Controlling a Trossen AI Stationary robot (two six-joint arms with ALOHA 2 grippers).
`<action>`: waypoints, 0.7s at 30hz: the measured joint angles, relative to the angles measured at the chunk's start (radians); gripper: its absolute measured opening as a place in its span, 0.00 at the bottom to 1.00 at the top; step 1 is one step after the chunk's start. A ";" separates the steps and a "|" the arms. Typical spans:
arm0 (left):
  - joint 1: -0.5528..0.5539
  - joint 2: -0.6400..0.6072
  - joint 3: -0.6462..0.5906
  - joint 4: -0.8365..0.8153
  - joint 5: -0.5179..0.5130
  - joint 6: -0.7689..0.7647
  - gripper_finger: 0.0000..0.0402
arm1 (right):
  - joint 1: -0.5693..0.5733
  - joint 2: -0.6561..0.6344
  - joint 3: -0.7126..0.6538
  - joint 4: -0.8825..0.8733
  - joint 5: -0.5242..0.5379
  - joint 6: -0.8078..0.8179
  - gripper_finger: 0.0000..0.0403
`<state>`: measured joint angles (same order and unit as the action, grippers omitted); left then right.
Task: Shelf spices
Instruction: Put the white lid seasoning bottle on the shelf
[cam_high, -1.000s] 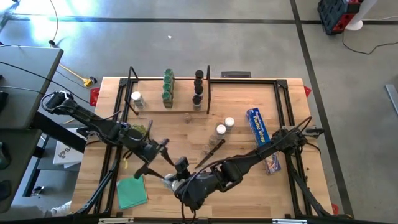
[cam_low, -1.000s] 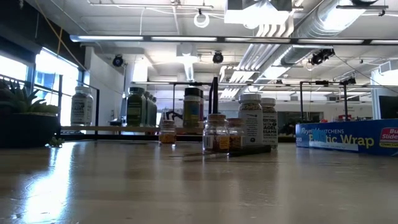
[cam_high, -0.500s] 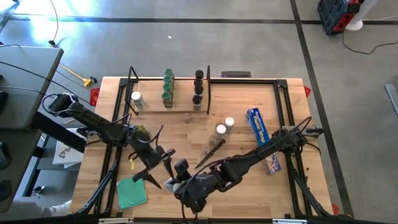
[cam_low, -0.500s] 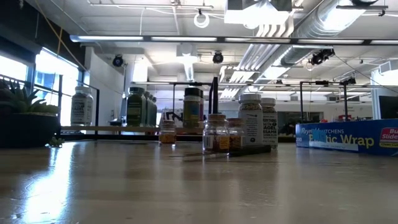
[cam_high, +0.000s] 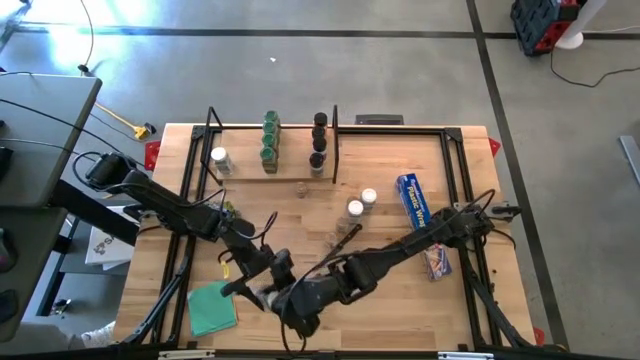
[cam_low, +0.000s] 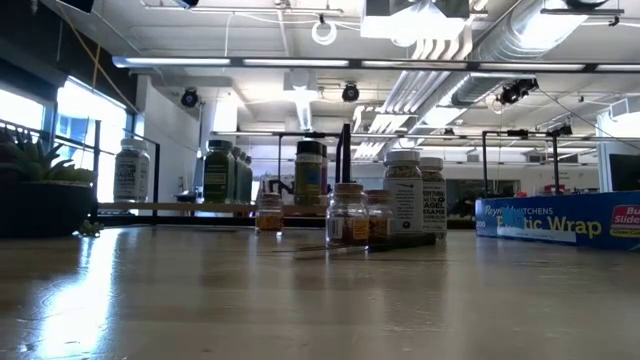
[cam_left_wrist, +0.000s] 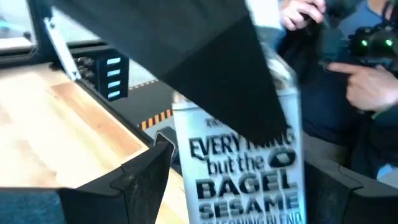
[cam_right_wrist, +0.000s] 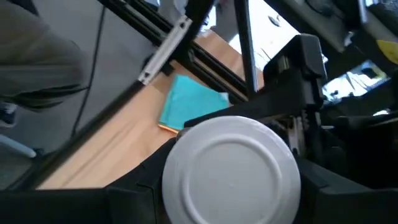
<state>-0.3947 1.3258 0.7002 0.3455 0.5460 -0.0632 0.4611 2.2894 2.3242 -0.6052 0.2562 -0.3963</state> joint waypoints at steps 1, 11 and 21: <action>-0.001 0.003 0.000 0.009 0.003 0.017 0.69 | 0.000 0.000 0.001 -0.002 -0.004 0.003 0.46; 0.006 0.005 0.000 0.029 0.007 -0.014 0.47 | -0.004 0.000 0.001 -0.014 0.001 0.060 0.46; 0.026 -0.138 0.000 -0.130 -0.112 0.073 0.47 | 0.000 -0.007 0.016 0.051 0.079 0.364 0.65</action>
<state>-0.3692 1.1875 0.7002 0.2159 0.4335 0.0100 0.4611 2.2824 2.3405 -0.5541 0.3355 -0.0323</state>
